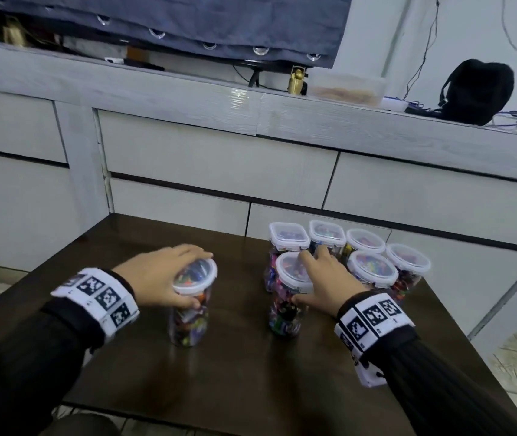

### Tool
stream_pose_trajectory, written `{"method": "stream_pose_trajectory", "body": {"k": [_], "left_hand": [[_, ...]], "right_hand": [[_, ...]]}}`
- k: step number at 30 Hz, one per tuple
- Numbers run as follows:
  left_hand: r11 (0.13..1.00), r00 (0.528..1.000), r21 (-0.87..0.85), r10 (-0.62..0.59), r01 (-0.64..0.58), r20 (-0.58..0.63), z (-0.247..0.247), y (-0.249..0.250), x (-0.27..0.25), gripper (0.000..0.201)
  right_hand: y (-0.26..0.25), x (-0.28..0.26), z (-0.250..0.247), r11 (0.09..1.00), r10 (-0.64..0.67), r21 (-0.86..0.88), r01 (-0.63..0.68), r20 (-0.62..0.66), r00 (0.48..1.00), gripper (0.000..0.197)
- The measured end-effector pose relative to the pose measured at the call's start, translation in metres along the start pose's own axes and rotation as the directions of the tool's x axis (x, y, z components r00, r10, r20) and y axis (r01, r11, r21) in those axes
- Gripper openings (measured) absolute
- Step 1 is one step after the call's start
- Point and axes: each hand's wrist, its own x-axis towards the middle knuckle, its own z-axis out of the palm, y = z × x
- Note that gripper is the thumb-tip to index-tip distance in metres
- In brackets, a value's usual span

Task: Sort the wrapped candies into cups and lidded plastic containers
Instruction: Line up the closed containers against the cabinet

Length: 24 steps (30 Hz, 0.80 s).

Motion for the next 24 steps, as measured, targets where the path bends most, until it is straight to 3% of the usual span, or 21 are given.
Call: {"method": "stream_pose_trajectory", "body": {"k": [5, 9, 17, 24], "left_hand": [[0.955, 0.995, 0.281, -0.088, 0.097, -0.044, -0.013, -0.046, 0.016, 0.092], [0.875, 0.983, 0.453, -0.126, 0.174, -0.133, -0.021, -0.069, 0.031, 0.082], [0.879, 0.923, 0.323, -0.263, 0.35, -0.283, -0.024, -0.106, 0.078, 0.056], [0.888, 0.905, 0.293, -0.248, 0.355, -0.345, -0.025, -0.15, 0.139, 0.053]], "right_hand": [[-0.049, 0.021, 0.007, 0.99, -0.135, 0.026, 0.136, -0.043, 0.99, 0.07], [-0.086, 0.058, 0.015, 0.974, -0.211, -0.105, 0.203, -0.078, 0.974, 0.072], [-0.132, 0.158, 0.024, 0.959, -0.241, -0.186, 0.214, -0.137, 0.961, 0.062], [-0.153, 0.25, 0.036, 0.945, -0.268, -0.239, 0.224, -0.171, 0.948, 0.048]]}}
